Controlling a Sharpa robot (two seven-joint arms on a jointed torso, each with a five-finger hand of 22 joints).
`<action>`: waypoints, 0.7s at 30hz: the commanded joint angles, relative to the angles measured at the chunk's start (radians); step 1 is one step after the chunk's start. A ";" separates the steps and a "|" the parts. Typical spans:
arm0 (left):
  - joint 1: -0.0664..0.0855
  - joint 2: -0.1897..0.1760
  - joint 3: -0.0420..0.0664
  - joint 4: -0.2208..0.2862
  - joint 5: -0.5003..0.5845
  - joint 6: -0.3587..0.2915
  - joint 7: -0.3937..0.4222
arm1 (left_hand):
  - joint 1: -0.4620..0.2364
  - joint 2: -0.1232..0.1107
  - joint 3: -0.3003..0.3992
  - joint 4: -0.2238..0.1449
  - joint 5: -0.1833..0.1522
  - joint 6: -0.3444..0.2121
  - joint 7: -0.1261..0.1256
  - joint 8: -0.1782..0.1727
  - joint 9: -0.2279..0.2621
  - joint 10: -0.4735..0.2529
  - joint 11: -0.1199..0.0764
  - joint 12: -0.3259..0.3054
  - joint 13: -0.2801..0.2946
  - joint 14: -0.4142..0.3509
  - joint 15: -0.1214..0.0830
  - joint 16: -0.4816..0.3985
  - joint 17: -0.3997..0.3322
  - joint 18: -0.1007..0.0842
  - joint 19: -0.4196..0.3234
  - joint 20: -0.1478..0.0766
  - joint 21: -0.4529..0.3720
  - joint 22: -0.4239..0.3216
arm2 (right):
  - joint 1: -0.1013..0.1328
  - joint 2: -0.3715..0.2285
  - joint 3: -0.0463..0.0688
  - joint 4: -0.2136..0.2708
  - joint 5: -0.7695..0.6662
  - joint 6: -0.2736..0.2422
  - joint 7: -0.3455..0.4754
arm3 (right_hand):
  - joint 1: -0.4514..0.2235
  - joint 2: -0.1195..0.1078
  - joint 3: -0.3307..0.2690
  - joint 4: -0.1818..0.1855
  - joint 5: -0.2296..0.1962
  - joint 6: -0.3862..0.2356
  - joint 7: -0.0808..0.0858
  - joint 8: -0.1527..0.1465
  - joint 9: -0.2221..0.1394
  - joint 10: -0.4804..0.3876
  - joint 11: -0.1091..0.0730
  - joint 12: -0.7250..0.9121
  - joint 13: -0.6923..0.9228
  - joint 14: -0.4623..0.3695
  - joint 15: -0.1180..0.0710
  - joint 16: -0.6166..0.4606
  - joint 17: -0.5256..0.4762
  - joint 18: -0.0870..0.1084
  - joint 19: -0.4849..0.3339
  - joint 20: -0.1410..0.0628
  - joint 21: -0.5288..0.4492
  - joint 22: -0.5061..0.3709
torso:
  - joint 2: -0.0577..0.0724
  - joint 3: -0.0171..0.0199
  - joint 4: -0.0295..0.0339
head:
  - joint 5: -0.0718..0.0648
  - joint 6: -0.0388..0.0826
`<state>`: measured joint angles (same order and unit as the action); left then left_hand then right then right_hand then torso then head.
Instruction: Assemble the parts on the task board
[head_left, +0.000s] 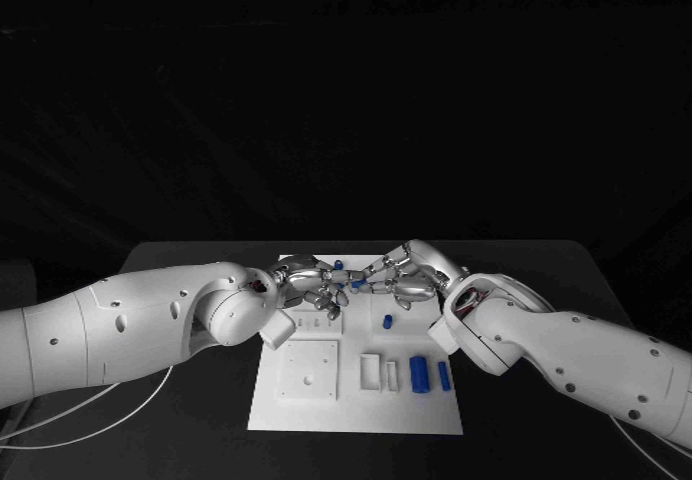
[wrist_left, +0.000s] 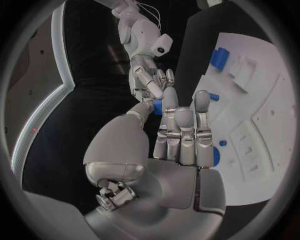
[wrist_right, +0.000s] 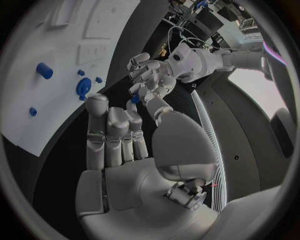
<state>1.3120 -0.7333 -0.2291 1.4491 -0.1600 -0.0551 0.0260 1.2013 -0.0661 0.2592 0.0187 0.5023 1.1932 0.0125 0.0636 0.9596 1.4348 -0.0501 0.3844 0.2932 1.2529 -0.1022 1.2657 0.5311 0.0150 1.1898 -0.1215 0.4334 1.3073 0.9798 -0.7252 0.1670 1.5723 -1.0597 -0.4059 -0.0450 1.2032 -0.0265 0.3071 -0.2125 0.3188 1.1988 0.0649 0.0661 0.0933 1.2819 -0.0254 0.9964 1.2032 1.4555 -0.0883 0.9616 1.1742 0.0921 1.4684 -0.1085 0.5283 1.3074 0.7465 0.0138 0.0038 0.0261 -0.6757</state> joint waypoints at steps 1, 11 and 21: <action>0.001 -0.001 0.001 0.003 -0.034 -0.023 0.013 | 0.032 0.022 0.066 -0.069 0.004 0.013 -0.009 0.004 0.010 0.011 -0.008 0.002 0.003 0.008 -0.004 0.003 0.001 0.007 0.006 -0.003 0.008 0.018 | -0.001 -0.013 0.001 -0.019 0.005 -0.011 -0.014 | -0.024 -0.025 -0.025 0.009 0.022 -0.061 0.018 -0.004 -0.023 -0.026 0.009 -0.032 -0.020 -0.017 0.008 -0.033 -0.019 -0.002 0.031 0.003 -0.055 0.011 | -0.001 0.0001 0.0003 | 0.004 0.003; 0.007 -0.007 0.007 -0.006 -0.230 -0.111 -0.076 | 0.025 0.019 0.069 -0.064 0.021 0.019 -0.013 0.004 0.024 0.019 -0.012 0.007 0.008 0.019 -0.008 0.005 0.002 0.006 0.015 -0.007 0.014 0.018 | -0.001 -0.056 0.017 -0.055 0.090 -0.010 0.067 | 0.015 -0.022 -0.140 0.016 0.088 -0.163 0.048 -0.004 -0.027 -0.105 0.030 -0.104 -0.123 -0.062 0.027 -0.127 -0.112 0.030 0.016 0.029 -0.256 -0.069 | -0.002 0.0028 -0.0001 | 0.015 0.007; 0.050 0.012 0.009 -0.030 -0.417 -0.086 -0.358 | 0.019 0.021 0.074 -0.060 0.026 0.022 -0.015 0.003 0.036 0.026 -0.014 0.008 0.010 0.027 -0.010 0.002 0.002 0.005 0.021 -0.010 0.016 0.017 | 0.000 -0.071 0.089 -0.162 0.162 -0.030 0.103 | 0.007 -0.011 -0.132 -0.008 0.111 -0.158 0.047 -0.004 -0.027 -0.105 0.029 -0.081 -0.143 -0.061 0.026 -0.107 -0.118 0.030 0.023 0.028 -0.250 -0.058 | -0.010 0.0107 -0.0010 | 0.030 0.003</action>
<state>1.3563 -0.7272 -0.2213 1.4185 -0.4510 -0.1458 -0.1750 1.2012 -0.0660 0.2626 0.0221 0.5295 1.1958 0.0138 0.0706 0.9625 1.4402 -0.0517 0.3881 0.3015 1.2657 -0.1067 1.2657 0.5320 0.0150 1.2066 -0.1305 0.4450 1.3079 0.9799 -0.7968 0.2535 1.4218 -0.9419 -0.4226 0.0168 1.2147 -0.0457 0.1771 -0.2168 0.4262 1.0413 0.1122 0.0658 0.0672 1.1828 0.0036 0.9098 1.0605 1.3971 -0.0627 0.8479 1.0564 0.1163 1.4666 -0.0817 0.2729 1.2484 0.7413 0.0201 0.0034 0.0522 -0.6698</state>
